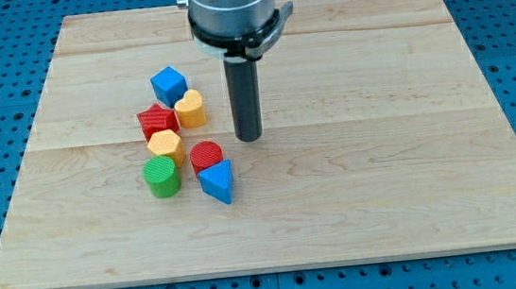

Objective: Place the yellow heart below the green star

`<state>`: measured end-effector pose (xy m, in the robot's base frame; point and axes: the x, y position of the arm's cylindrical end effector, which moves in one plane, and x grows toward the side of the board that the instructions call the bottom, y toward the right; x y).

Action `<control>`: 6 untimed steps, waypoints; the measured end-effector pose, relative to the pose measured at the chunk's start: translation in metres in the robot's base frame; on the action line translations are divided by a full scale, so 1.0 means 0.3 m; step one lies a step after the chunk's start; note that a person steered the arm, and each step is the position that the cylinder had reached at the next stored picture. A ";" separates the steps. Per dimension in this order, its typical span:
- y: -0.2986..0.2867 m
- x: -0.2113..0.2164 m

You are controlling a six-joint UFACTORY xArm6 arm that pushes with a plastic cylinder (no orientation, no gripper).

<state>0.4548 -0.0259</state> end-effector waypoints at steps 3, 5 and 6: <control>-0.257 -0.056; -0.030 -0.200; 0.166 -0.142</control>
